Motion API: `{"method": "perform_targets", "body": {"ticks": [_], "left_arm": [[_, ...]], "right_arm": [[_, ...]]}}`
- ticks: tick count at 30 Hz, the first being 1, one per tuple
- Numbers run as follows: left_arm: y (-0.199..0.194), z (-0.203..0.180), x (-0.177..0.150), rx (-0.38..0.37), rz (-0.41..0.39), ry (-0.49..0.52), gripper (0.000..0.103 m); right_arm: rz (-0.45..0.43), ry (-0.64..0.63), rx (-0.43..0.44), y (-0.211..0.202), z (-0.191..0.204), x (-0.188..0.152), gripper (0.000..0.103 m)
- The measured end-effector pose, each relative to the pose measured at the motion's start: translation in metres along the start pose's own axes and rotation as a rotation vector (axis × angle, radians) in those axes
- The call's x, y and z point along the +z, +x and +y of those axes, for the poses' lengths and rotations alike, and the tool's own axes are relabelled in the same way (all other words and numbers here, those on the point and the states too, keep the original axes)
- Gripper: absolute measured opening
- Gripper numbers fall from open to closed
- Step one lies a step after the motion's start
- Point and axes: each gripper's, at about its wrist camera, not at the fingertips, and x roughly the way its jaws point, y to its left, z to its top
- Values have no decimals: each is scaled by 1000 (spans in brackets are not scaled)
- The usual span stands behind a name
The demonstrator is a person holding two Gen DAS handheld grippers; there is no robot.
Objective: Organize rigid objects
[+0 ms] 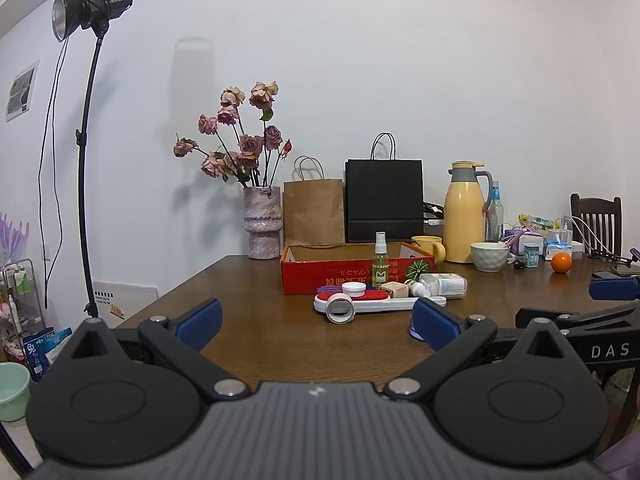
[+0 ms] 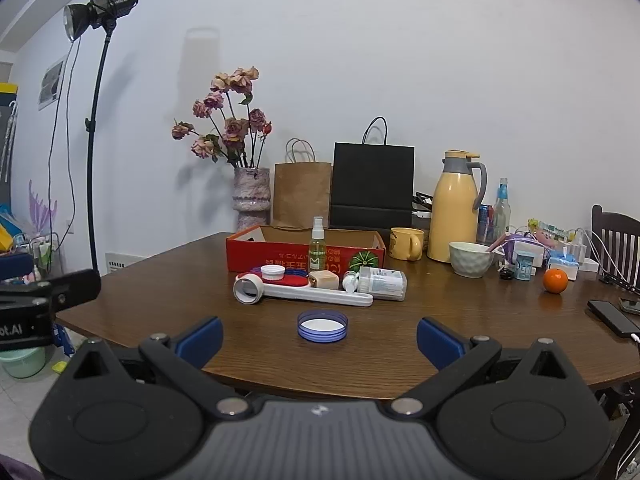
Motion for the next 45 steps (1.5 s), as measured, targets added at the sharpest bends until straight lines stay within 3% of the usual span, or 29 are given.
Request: {"method": "perform_targets", "body": {"ticks": [45], "left_arm": [[4, -2, -2, -10, 10, 1, 103]], "right_arm": [[-19, 8, -37, -3, -8, 0, 103]]}}
